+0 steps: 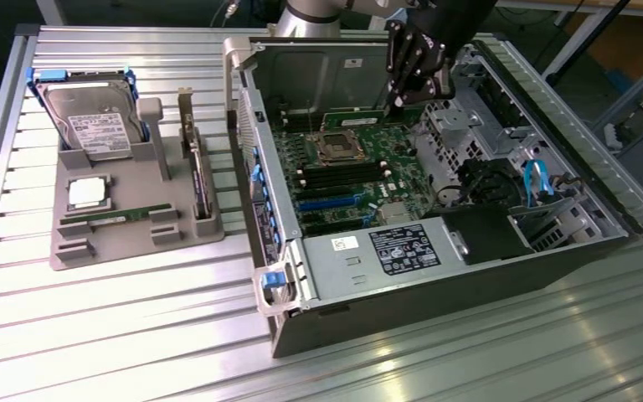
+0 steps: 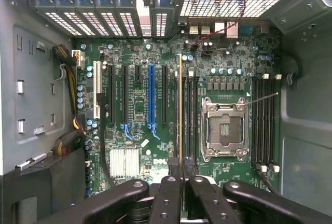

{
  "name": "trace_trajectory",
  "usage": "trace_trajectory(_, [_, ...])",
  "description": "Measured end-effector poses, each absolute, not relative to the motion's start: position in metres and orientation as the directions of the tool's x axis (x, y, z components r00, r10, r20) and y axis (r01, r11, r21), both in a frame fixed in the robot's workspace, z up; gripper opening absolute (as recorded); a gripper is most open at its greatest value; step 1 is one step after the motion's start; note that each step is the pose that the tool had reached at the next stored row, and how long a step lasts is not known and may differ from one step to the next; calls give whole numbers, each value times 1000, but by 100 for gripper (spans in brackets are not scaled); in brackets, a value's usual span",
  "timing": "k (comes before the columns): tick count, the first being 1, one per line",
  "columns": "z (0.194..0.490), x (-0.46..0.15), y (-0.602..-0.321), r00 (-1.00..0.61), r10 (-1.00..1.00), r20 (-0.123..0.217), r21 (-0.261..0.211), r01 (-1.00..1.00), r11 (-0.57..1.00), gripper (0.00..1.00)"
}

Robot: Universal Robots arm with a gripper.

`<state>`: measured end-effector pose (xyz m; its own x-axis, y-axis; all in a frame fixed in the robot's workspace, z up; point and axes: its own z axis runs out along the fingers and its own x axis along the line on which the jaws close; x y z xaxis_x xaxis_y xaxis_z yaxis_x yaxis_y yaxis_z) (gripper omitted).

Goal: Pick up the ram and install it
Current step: 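Insert the ram into the slot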

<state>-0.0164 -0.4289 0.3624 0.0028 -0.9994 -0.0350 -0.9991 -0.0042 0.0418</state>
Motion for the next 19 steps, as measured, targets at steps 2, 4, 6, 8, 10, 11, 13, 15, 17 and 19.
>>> trace_trajectory(2, [362, -16, -429, 3, -999, -35, 42, -999, -4, 12])
trace_trajectory(4, [362, -16, -429, 3, -999, -35, 42, -999, -4, 12])
trace_trajectory(6, [362, -16, -429, 3, -999, -35, 42, -999, -4, 12])
trace_trajectory(8, [362, -16, -429, 3, -999, -35, 42, -999, -4, 12])
trace_trajectory(10, [362, -16, -429, 3, -999, -35, 42, -999, -4, 12])
trace_trajectory(11, [362, -16, -429, 3, -999, -35, 42, -999, -4, 12])
trace_trajectory(13, [360, -16, -429, 3, -999, -35, 42, -999, -4, 12])
trace_trajectory(15, [358, -16, -429, 3, -999, -35, 42, -999, -4, 12])
trace_trajectory(17, [354, -16, -429, 3, -999, -35, 42, -999, -4, 12])
trace_trajectory(19, [349, -16, -429, 3, -999, -35, 42, -999, -4, 12])
